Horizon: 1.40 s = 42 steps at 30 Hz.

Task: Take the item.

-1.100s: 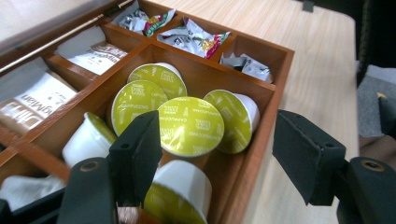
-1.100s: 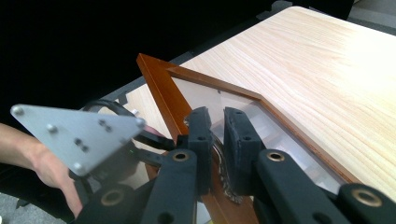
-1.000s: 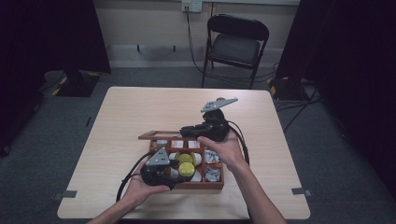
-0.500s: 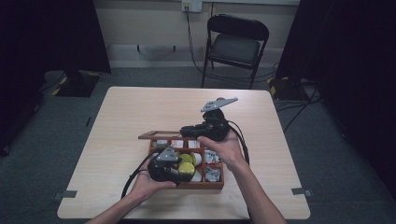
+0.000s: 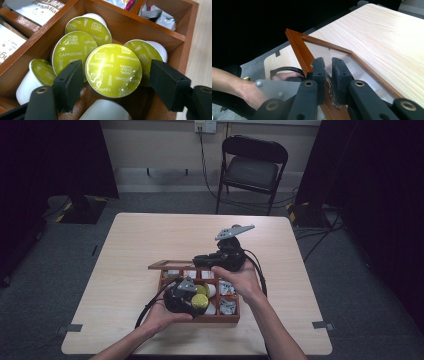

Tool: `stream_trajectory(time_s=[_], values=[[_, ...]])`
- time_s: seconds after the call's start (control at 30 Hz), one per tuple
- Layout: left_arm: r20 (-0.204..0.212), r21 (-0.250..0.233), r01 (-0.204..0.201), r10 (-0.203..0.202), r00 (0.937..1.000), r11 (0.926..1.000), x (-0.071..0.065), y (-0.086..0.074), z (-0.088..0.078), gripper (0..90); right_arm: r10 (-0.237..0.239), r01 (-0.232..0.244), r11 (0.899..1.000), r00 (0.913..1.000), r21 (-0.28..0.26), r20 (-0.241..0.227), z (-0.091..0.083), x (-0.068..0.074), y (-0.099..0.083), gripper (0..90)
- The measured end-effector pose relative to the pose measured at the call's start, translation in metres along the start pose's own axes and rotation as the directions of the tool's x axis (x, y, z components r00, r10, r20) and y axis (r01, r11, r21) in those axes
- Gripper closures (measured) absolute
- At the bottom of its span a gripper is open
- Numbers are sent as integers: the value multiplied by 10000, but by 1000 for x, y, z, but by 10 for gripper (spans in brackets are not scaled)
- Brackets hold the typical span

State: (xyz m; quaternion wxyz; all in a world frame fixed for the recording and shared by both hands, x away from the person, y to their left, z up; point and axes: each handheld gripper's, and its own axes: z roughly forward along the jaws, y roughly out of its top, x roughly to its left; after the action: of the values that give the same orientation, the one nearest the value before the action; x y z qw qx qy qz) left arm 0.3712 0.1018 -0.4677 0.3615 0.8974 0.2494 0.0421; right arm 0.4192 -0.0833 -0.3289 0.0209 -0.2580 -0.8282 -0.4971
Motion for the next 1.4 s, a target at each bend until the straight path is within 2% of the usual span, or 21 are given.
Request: stream_trajectory(time_s=[0.1, 0.17, 0.2, 0.23, 0.3, 0.33, 0.37, 0.4, 0.43, 0.57, 0.6, 0.67, 0.7, 0.73, 0.77, 0.8, 0.87, 1.07, 1.13, 1.4], values=[[57, 282, -41, 39, 10000, 9996, -1, 1, 2, 296, -1, 1, 10000, 10000, 1, -1, 0, 0, 0, 817], [-69, 312, -105, 107, 9999, 9995, -2, 2, 2, 310, -10, 10, 10000, 10000, 1, 0, 0, 0, 0, 817], [-40, 221, 21, -20, 10000, 9998, -2, 3, 4, 302, -10, 10, 10000, 10000, 0, 3, 0, 0, 0, 817], [21, 351, 0, 0, 10000, 9994, 0, 4, 4, 293, -4, 4, 10000, 10000, 0, -3, 0, 0, 0, 817], [3, 369, 259, -259, 9997, 9990, -1, 4, 6, 291, -18, 18, 10000, 10000, -1, 1, 0, 0, 0, 817], [-47, 454, 245, -243, 9997, 9987, -2, 4, 8, 342, -14, 14, 10000, 10000, -1, -3, 0, 0, 0, 817], [-192, 654, 26, -13, 9998, 9979, -2, 5, 7, 362, -13, 13, 10000, 10000, -1, -4, 0, 0, 0, 817], [-278, 674, 14, 4, 9996, 9977, -2, 5, 7, 368, -15, 15, 10000, 10000, 1, -2, 0, 0, 0, 817], [-191, 608, 133, -121, 9997, 9981, -2, 5, 7, 375, -17, 17, 10000, 10000, -2, -2, 0, 0, -1, 817], [-184, 647, 211, -199, 9996, 9977, 0, 5, 7, 379, -15, 15, 10000, 10000, -5, -3, 0, 0, -1, 817], [-115, 480, 397, -392, 9992, 9981, -1, 4, 7, 380, -18, 18, 10000, 10000, -4, -5, 0, 0, -1, 817], [-101, 468, 378, -374, 9993, 9982, -1, 4, 7, 380, -18, 18, 10000, 10000, -5, -3, 0, 0, -1, 817], [-121, 561, 170, -164, 9998, 9983, 0, 4, 6, 380, -10, 10, 10000, 10000, -1, -6, 0, 0, -1, 817], [-31, 433, 244, -243, 9997, 9988, -1, 4, 6, 380, -8, 8, 10000, 10000, 0, -3, 0, 0, -1, 817], [-63, 497, 70, -67, 10000, 9987, -1, 3, 5, 380, -8, 8, 10000, 10000, 0, -3, 0, 0, -1, 817], [-30, 368, 133, -132, 9999, 9992, -2, 3, 6, 380, -9, 9, 10000, 10000, -1, -4, 0, 0, -1, 817], [-76, 443, -68, 71, 9999, 9990, -1, 2, 4, 380, -10, 10, 10000, 10000, -2, -3, 0, 0, -1, 817], [-94, 87, 46, -46, 9999, 10000, -1, 0, 0, 381, -6, 6, 10000, 10000, 0, -5, 0, 0, -1, 817], [-187, -126, 195, -198, 9996, 9997, -3, -1, -1, 381, -7, 7, 10000, 10000, 1, -4, 0, 0, -1, 817], [-197, -359, 70, -78, 9998, 9993, -6, -3, -7, 381, -11, 11, 10000, 10000, -1, -7, 0, 0, -1, 817]])
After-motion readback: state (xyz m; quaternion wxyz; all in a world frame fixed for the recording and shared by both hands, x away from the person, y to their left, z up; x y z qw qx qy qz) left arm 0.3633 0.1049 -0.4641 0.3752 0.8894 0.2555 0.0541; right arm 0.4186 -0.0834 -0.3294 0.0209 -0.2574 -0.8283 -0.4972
